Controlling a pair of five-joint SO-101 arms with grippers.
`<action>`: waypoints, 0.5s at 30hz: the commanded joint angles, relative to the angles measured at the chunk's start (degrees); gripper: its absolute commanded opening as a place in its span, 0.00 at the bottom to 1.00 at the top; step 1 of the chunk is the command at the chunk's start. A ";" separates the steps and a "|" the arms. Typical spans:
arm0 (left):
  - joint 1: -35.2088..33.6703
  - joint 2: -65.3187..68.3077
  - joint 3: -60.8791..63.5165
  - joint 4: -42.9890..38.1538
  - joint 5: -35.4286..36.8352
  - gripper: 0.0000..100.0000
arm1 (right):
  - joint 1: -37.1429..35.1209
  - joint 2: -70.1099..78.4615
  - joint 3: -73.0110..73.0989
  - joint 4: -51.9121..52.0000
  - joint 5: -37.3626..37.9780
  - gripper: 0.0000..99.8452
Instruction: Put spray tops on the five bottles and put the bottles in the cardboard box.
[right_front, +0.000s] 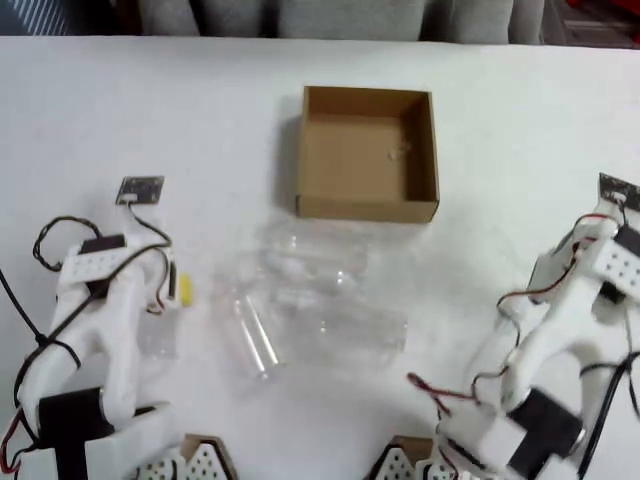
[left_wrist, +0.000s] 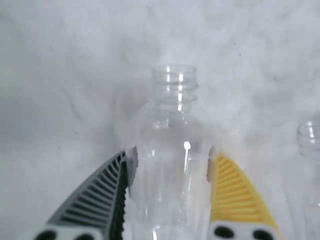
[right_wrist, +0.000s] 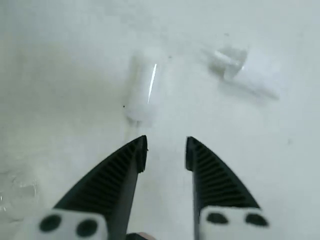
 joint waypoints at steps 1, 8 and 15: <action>-0.13 -0.48 -2.55 -0.88 -0.70 0.02 | -0.92 -9.63 5.10 -1.01 -1.05 0.17; -0.13 -0.57 -2.29 -0.88 -0.70 0.02 | -3.65 -11.82 14.33 -12.26 -6.68 0.13; -0.13 -0.57 -2.29 -0.88 -0.70 0.02 | -4.79 -2.68 12.75 -17.36 -8.53 0.13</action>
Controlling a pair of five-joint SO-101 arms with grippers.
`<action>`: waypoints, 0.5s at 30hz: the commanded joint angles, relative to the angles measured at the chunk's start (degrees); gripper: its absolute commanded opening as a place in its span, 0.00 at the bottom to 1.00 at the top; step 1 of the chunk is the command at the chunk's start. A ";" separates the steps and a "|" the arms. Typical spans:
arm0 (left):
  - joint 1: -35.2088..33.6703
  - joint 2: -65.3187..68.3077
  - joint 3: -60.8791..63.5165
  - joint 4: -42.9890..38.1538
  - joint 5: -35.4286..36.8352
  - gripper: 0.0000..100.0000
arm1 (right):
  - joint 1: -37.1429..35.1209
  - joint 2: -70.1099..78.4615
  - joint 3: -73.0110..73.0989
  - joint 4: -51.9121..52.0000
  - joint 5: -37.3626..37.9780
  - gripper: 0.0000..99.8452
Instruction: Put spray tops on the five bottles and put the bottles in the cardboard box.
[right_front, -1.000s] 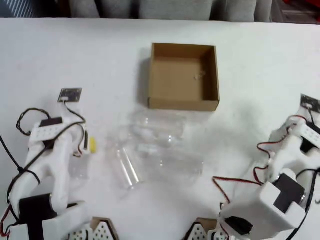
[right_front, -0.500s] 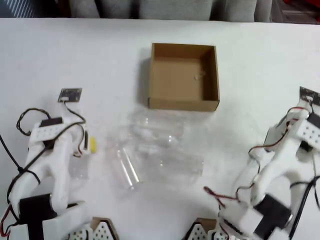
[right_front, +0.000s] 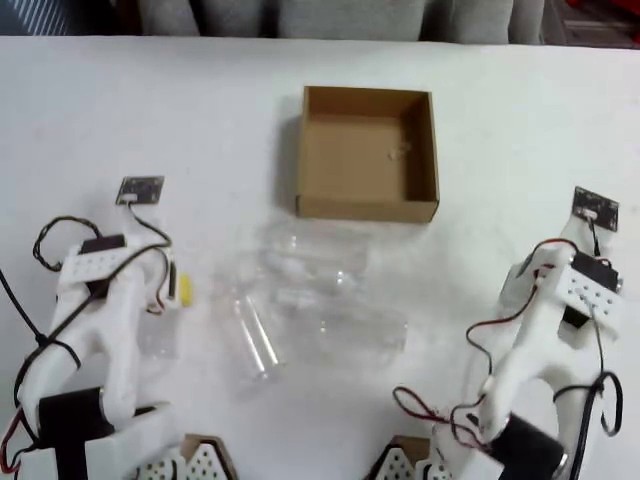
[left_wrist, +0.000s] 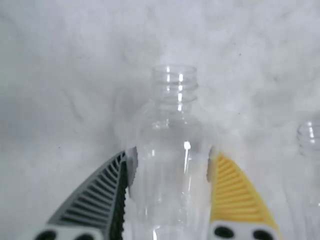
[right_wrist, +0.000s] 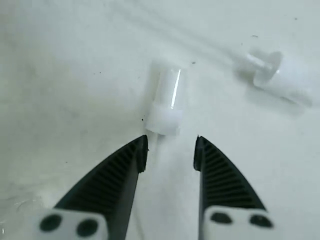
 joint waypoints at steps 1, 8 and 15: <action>-0.13 -0.57 -2.29 -0.88 -0.70 0.02 | -0.22 3.30 -2.64 -2.86 -2.46 0.13; -0.13 -0.57 -2.29 -0.88 -0.70 0.02 | -0.48 8.84 -5.01 -3.82 -3.08 0.13; -0.13 -0.57 -2.29 -0.88 -0.70 0.02 | -0.57 12.79 -5.19 -6.81 -3.08 0.13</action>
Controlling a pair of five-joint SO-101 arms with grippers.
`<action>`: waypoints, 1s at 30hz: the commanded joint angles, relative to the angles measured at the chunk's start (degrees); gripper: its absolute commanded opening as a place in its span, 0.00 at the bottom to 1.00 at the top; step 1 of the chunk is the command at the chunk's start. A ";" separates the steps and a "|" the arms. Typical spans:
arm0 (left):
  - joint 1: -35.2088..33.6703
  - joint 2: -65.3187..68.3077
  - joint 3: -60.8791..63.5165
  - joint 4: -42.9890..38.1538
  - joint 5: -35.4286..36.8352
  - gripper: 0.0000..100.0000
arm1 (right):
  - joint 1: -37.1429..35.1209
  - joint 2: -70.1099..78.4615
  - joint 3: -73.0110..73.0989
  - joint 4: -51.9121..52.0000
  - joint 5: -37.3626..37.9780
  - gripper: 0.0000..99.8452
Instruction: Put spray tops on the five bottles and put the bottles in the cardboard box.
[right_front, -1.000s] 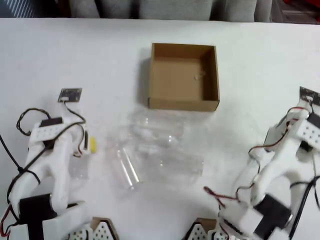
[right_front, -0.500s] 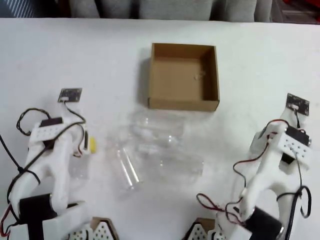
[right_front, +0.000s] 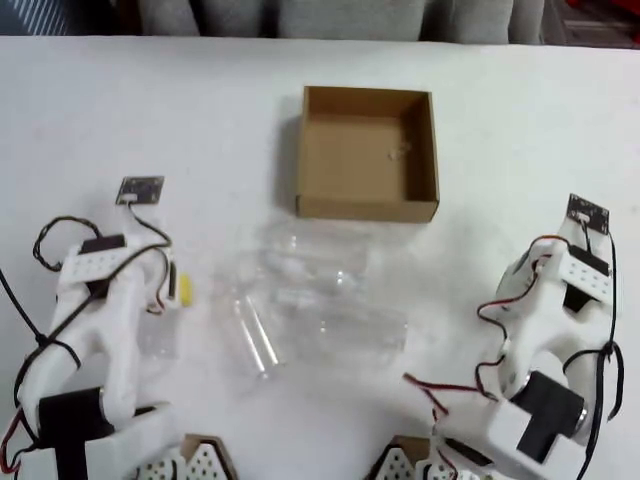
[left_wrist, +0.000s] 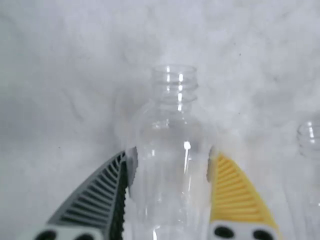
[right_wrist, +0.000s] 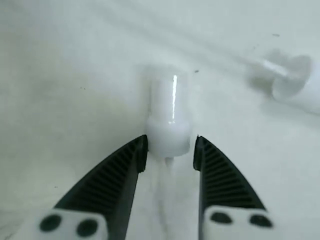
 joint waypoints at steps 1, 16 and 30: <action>-0.13 -0.57 -2.29 -0.88 -0.70 0.02 | -0.57 0.57 -2.81 -1.54 -0.62 0.13; -0.13 -0.57 -2.29 -0.88 -0.70 0.02 | -1.54 11.74 -13.45 1.89 5.98 0.13; -0.13 -0.57 -2.29 -0.88 -0.70 0.02 | -1.80 13.23 -15.30 7.25 5.89 0.10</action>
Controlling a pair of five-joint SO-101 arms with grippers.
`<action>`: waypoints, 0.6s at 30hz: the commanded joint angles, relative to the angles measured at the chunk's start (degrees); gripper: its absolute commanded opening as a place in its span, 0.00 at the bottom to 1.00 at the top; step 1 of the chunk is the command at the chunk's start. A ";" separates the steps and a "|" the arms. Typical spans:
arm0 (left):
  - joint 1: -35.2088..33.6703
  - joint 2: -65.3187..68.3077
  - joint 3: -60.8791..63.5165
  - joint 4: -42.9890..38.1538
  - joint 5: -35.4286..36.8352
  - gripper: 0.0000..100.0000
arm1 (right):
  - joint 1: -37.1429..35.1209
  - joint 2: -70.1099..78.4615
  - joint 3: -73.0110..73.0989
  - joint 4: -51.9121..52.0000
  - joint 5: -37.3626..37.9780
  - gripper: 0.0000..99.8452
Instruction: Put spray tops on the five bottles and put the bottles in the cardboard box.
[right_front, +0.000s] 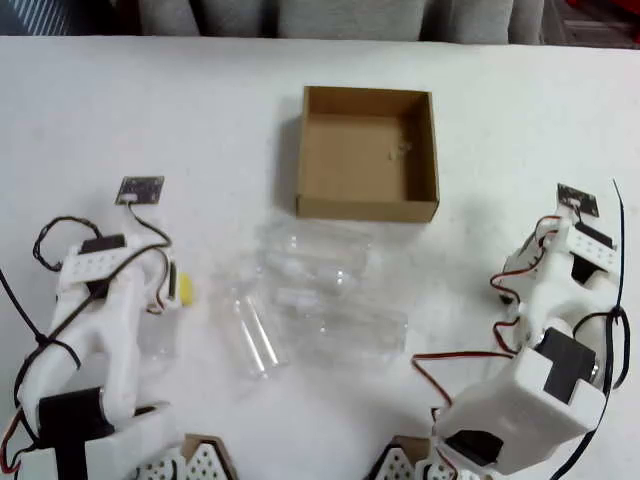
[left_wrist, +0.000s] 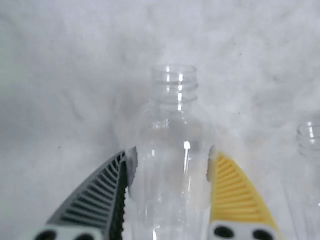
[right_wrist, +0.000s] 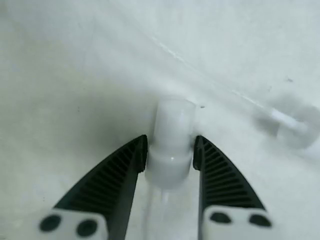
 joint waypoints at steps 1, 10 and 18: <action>-0.13 -0.57 -2.29 -0.88 -0.70 0.02 | -1.19 -2.51 -1.14 1.80 0.35 0.07; 0.84 -0.75 -2.64 -0.88 -0.26 0.02 | -0.75 -12.44 -4.57 11.38 1.85 0.02; 12.26 -0.84 -12.31 6.95 -0.18 0.02 | -5.23 -34.33 2.29 22.20 3.25 0.02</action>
